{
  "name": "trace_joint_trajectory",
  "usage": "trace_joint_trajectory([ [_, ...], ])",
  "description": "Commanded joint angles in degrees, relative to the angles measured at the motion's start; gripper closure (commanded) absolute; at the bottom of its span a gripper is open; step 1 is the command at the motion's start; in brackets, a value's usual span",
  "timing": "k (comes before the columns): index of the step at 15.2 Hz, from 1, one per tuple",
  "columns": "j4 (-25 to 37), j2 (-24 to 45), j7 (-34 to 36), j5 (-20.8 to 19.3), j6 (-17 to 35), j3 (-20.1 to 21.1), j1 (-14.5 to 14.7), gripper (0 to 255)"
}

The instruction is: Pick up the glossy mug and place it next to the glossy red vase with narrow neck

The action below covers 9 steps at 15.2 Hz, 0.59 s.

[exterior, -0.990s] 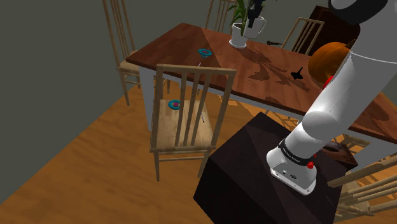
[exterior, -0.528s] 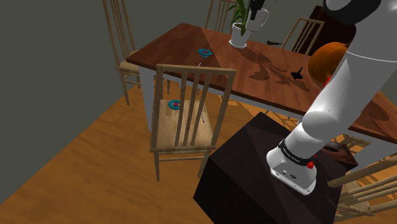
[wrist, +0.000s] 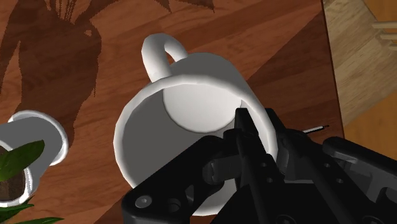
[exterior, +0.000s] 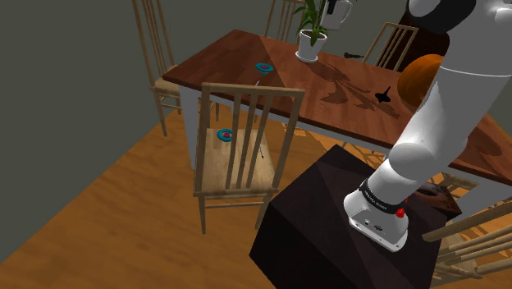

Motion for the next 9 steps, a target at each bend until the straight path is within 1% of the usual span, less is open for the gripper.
trace_joint_trajectory([
  [1,3.0,0.9,-0.2,0.3,-2.1,-0.1,-0.3,255],
  [6,13.3,5.0,-1.0,1.7,-8.4,-0.3,-1.8,255],
  [9,22.4,9.1,-1.6,3.1,-13.5,-0.3,-3.5,255],
])
